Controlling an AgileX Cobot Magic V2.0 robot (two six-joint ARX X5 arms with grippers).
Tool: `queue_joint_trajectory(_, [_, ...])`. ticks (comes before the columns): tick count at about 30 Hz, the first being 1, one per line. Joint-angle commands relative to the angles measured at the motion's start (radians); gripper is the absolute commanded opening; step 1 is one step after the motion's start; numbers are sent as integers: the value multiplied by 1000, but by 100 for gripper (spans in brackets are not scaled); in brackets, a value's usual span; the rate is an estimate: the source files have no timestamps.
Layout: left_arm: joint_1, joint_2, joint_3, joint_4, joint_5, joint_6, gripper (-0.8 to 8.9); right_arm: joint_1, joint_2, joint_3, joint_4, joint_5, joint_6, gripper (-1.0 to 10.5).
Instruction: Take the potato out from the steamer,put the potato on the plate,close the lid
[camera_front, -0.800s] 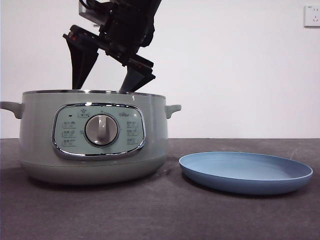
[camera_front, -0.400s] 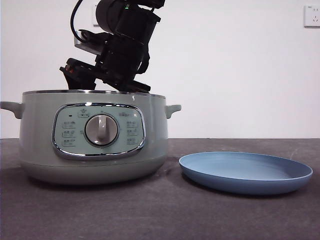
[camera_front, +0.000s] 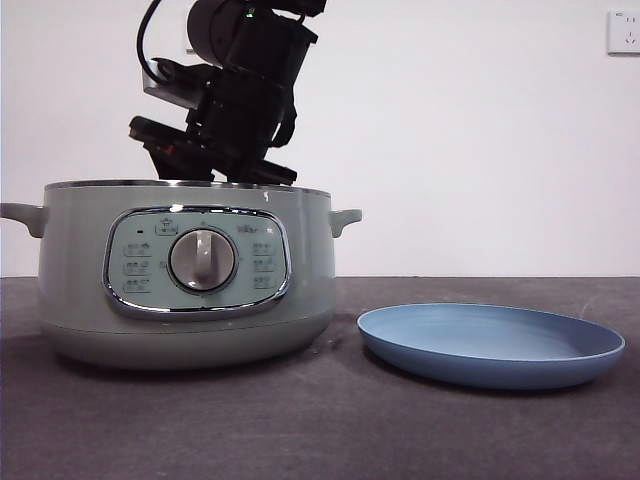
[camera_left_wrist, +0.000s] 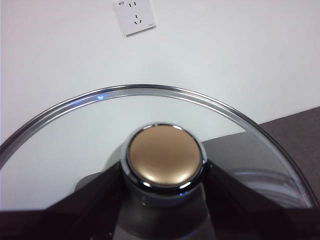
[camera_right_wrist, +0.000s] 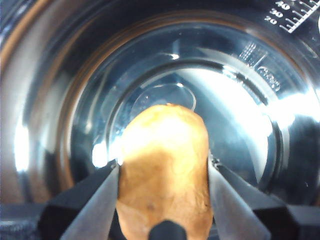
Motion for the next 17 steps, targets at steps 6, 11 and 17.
queue_joint_trajectory(6, [1, 0, 13, -5, 79, 11, -8, -29, -117, 175, -124, 98, -7, -11])
queue_joint_trajectory(11, [1, 26, 13, -4, 153, 11, -9, -69, -274, 206, -178, 106, -6, -11])
queue_joint_trajectory(17, [1, 66, 13, -5, 302, 11, -9, -157, -446, 206, -293, 170, 19, -11])
